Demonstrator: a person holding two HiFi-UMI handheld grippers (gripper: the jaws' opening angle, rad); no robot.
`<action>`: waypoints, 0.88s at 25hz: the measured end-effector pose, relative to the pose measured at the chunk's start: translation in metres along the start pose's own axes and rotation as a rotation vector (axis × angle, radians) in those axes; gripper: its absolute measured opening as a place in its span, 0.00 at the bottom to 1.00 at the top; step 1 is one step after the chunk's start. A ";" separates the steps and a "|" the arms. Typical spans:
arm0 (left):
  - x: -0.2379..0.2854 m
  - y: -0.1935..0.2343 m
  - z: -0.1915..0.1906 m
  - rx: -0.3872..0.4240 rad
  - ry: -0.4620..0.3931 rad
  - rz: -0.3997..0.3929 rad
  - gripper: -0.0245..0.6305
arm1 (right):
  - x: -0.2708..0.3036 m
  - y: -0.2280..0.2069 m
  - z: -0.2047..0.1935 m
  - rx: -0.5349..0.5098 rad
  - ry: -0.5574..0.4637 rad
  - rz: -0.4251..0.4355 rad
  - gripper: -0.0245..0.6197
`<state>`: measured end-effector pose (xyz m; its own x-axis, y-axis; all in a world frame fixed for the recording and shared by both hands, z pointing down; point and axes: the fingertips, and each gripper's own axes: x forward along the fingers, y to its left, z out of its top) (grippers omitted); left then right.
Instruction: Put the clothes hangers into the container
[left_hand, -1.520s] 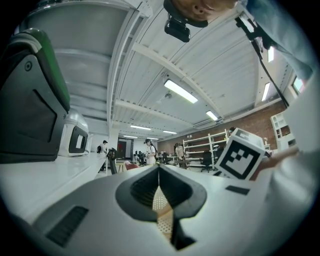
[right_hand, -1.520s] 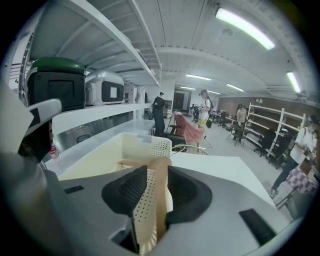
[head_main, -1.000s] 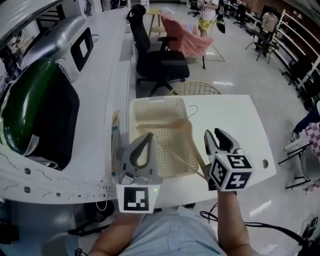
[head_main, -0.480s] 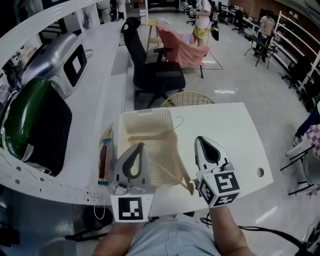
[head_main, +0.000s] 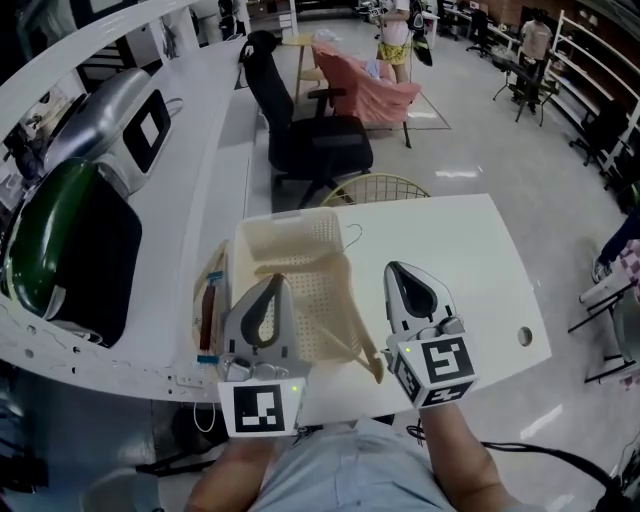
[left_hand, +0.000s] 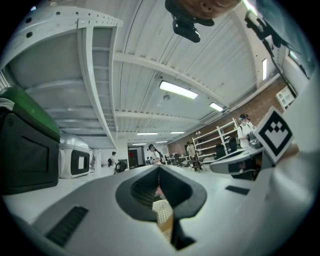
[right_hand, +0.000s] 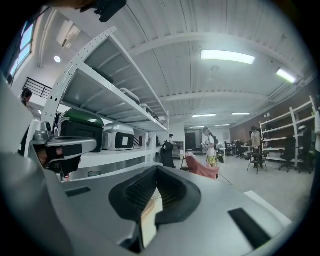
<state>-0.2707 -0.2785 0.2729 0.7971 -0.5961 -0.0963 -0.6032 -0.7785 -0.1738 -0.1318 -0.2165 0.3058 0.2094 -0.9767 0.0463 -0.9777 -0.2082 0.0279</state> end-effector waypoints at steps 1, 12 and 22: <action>0.001 0.001 0.000 0.000 -0.001 0.002 0.06 | 0.000 0.000 0.000 -0.001 -0.002 0.000 0.06; 0.007 0.003 0.005 0.005 -0.009 0.021 0.06 | -0.004 -0.002 0.000 -0.019 -0.013 0.006 0.05; 0.009 0.000 0.006 0.008 -0.012 0.013 0.06 | -0.009 -0.004 0.002 -0.027 -0.027 0.000 0.05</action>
<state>-0.2632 -0.2831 0.2659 0.7895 -0.6038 -0.1103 -0.6133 -0.7690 -0.1803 -0.1295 -0.2066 0.3037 0.2080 -0.9779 0.0197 -0.9769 -0.2067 0.0547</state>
